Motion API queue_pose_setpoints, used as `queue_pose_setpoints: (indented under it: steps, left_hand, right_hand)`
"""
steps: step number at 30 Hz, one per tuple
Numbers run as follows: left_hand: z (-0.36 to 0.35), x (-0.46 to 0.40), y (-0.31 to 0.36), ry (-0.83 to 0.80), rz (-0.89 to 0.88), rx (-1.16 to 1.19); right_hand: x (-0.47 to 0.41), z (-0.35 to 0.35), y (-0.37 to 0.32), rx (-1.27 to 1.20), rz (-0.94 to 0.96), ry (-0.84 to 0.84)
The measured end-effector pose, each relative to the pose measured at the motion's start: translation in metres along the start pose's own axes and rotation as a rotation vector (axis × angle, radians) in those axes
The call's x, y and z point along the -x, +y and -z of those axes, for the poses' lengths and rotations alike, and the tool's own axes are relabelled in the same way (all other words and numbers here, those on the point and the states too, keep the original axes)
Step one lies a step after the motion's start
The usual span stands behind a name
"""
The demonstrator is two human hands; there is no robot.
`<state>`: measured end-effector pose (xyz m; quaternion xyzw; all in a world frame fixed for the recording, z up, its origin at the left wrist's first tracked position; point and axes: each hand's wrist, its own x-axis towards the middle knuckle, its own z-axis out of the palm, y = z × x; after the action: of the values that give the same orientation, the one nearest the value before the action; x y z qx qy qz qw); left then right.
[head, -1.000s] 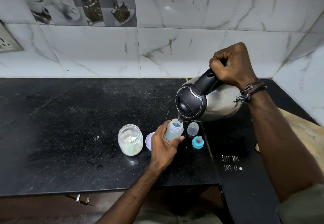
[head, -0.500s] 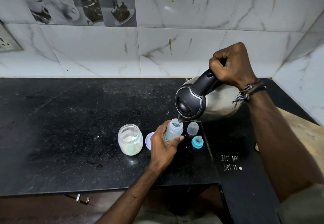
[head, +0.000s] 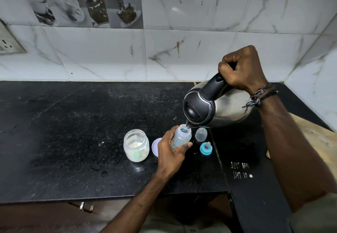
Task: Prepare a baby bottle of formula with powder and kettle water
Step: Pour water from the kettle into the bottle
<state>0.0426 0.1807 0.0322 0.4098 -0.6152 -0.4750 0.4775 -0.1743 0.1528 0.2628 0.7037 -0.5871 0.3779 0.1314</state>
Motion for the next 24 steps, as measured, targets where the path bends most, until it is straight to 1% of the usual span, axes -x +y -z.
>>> queue_pose_setpoints:
  steps: [14,24]
  left_hand:
    - [0.0009,0.0012,0.0007,-0.01,0.0,-0.012]
    - [0.0005,0.0012,-0.0002,-0.024,-0.01,0.003]
  right_hand:
    - [0.0007,0.0006,0.0002,-0.001,0.001,-0.014]
    - [0.0067,0.002,0.0056,-0.042,-0.047,0.008]
